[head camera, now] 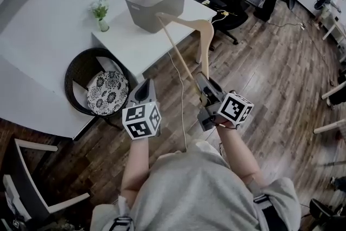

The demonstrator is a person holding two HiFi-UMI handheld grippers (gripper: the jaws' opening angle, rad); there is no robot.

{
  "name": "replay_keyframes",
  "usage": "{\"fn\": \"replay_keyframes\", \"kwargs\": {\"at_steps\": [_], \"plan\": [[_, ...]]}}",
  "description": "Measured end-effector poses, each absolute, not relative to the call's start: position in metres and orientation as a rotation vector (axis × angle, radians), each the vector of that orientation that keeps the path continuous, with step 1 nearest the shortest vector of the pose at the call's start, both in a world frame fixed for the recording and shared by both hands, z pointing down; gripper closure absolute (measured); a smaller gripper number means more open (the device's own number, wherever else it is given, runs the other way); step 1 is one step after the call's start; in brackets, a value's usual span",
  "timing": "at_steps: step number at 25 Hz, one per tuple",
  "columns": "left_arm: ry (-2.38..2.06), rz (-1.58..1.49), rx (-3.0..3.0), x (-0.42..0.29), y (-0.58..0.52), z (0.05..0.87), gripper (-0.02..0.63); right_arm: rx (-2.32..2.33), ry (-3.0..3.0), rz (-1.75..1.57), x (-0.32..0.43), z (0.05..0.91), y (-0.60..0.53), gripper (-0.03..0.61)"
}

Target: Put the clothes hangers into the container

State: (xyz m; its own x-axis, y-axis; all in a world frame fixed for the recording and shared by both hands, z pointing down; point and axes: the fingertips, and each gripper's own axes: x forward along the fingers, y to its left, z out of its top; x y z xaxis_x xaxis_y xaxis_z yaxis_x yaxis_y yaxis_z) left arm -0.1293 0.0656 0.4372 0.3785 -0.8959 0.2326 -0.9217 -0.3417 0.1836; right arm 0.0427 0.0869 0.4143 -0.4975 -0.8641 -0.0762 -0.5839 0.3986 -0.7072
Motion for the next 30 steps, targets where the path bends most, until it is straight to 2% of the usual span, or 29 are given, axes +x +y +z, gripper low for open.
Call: {"fn": "replay_keyframes", "kwargs": {"at_steps": [16, 30], "plan": [[-1.597, 0.125, 2.339, -0.137, 0.029, 0.437, 0.606, -1.283, 2.251, -0.865, 0.044, 0.407, 0.05, 0.526], [-1.649, 0.112, 2.323, -0.11, -0.097, 0.439, 0.606, -1.215, 2.313, -0.833, 0.073, 0.398, -0.079, 0.526]]}}
